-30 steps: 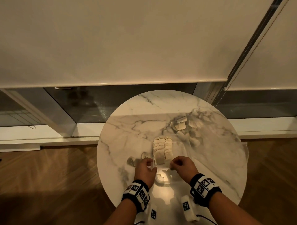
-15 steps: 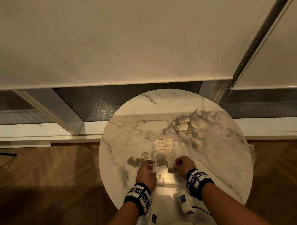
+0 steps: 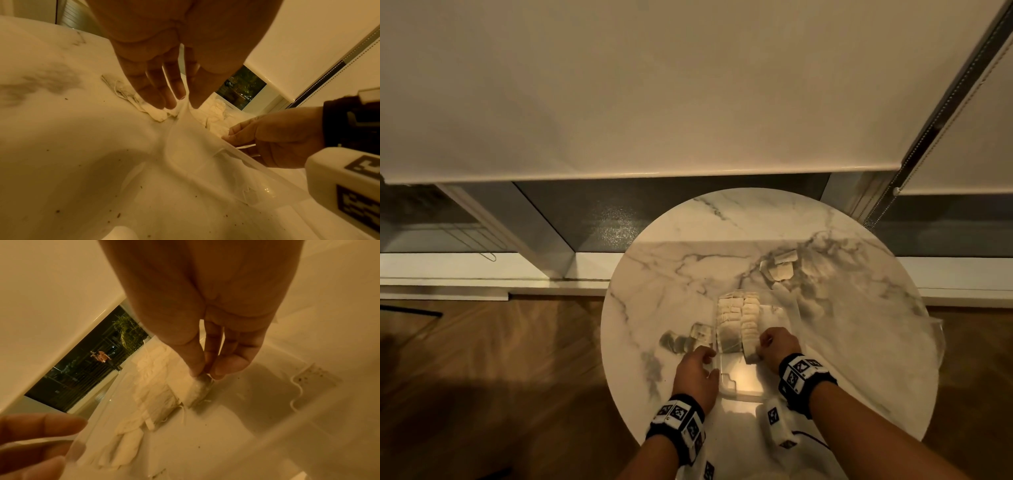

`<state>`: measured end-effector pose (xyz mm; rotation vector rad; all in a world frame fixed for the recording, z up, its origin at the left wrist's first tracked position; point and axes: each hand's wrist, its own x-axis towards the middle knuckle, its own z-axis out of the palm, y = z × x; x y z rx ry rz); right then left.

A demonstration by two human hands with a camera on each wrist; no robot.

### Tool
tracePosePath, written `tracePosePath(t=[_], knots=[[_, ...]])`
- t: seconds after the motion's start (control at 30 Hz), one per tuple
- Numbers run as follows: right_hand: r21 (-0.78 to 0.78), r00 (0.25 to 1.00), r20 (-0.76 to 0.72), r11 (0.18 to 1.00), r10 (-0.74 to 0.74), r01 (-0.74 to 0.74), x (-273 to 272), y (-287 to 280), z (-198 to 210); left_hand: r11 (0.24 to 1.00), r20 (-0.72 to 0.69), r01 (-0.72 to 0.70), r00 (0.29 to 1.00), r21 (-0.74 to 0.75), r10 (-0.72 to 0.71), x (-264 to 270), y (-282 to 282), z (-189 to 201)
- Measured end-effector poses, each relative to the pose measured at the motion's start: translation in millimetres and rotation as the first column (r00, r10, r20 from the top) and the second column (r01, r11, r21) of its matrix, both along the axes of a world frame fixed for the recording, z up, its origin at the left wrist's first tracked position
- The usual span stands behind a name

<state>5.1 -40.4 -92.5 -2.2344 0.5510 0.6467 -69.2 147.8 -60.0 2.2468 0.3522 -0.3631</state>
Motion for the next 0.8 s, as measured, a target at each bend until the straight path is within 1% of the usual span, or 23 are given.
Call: tracePosePath(t=[0.3,0.43,0.6,0.8], knots=[[-0.01,0.999,-0.03,1.0,-0.026,0.026,3.4,-0.7,5.5,0.998,0.008,-0.064,0.998,-0.005,0.064,-0.2,4.2,-2.0],[-0.042,0.995,-0.097,0.999,0.0,-0.005,2.1,-0.6,7.4,0.999,-0.011,-0.053,0.999,0.008,0.053,0.6,4.4,-2.4],[-0.053,0.991,-0.132,0.998,0.023,-0.03,1.4,2.5,8.2,0.999,-0.013,-0.036,0.999,0.02,0.036,1.0,5.0,-1.2],[-0.064,0.995,-0.1,0.998,-0.003,-0.004,3.0,4.2,9.4,1.0,-0.026,-0.012,1.0,0.023,0.013,-0.4,9.2,-0.5]])
